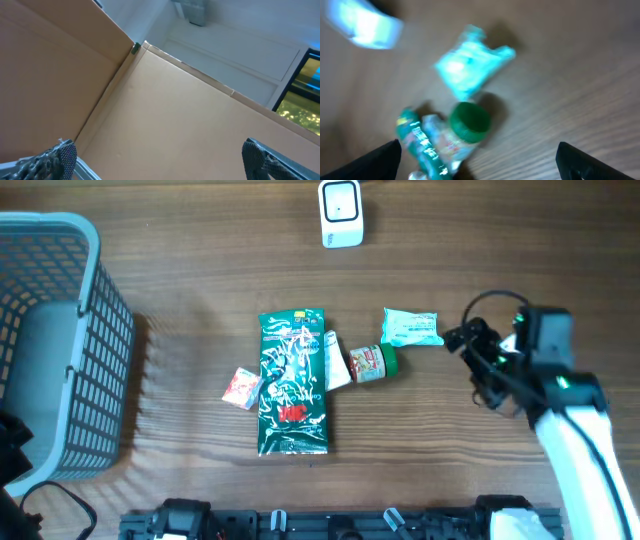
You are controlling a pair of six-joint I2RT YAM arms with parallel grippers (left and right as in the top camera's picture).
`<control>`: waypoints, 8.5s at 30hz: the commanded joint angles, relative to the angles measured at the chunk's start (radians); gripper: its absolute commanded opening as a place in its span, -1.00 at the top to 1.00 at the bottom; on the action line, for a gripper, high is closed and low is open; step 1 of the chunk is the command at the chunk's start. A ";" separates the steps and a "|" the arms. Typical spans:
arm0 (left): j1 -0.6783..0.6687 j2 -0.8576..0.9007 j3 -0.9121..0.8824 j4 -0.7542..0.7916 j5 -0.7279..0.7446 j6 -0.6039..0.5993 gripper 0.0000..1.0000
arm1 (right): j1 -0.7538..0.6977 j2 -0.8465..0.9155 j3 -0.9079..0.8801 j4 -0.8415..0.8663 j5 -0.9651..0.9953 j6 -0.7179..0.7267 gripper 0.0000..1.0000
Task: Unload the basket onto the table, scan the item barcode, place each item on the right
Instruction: 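Reach the right gripper to the mint wipes pack and grasp it, then hold the wipes pack up under the white scanner, then carry the wipes pack right and drop it at the table edge, then move the right gripper to the green-lidded jar and grasp it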
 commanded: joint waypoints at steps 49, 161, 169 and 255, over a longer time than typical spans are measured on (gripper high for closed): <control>0.006 -0.003 -0.009 -0.033 0.013 -0.058 -1.00 | -0.041 0.045 0.019 -0.439 -0.735 0.835 0.91; 0.006 -0.391 -0.330 -0.129 0.066 -0.103 -1.00 | -0.633 0.620 0.748 -0.029 0.110 -0.115 -0.99; 0.005 -0.391 -0.331 -0.247 0.230 -0.114 -1.00 | -0.399 0.335 0.747 -0.397 0.005 -0.111 -0.99; 0.005 -0.391 -0.567 -0.840 0.386 -0.284 -1.00 | 0.441 0.650 0.518 -0.156 0.607 0.095 -0.18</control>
